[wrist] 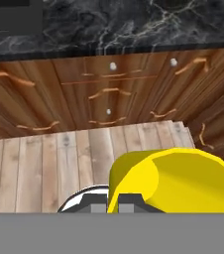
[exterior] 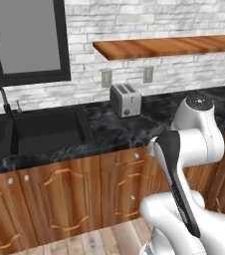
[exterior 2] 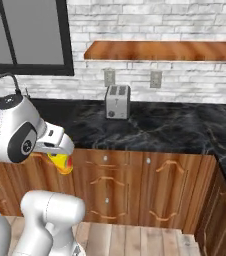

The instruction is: Pick the cup and bowl from the counter and place them on the counter next to the sink.

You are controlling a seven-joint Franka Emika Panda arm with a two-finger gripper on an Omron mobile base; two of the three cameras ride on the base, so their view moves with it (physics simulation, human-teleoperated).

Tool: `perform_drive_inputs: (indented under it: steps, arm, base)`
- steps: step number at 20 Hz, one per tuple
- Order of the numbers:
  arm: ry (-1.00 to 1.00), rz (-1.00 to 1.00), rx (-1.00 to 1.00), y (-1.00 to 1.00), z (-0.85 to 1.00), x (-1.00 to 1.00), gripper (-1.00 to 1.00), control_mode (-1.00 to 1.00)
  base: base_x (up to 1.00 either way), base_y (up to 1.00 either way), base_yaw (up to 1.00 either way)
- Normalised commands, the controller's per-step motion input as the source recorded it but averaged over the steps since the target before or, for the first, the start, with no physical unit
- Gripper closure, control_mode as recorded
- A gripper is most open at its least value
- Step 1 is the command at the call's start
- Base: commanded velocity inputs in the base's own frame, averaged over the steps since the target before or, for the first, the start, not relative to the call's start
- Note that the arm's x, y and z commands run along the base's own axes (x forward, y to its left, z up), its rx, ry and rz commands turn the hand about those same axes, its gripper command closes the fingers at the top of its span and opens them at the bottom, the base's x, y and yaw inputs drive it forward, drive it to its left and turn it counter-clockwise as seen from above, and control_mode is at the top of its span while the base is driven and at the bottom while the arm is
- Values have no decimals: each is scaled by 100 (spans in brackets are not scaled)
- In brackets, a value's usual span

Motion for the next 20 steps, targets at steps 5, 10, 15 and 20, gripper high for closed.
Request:
perform_drive_inputs:
  steps: [5, 10, 15, 20]
  arm:
    - [0, 0, 0, 0, 0, 0, 100, 100]
    - [0, 0, 0, 0, 0, 0, 100, 100]
    - [0, 0, 0, 0, 0, 0, 100, 100]
    - [0, 0, 0, 0, 0, 0, 100, 100]
  base:
    - [100, 36, -6]
    - [100, 33, -10]
    - [25, 9, -4]
    - [0, 0, 0]
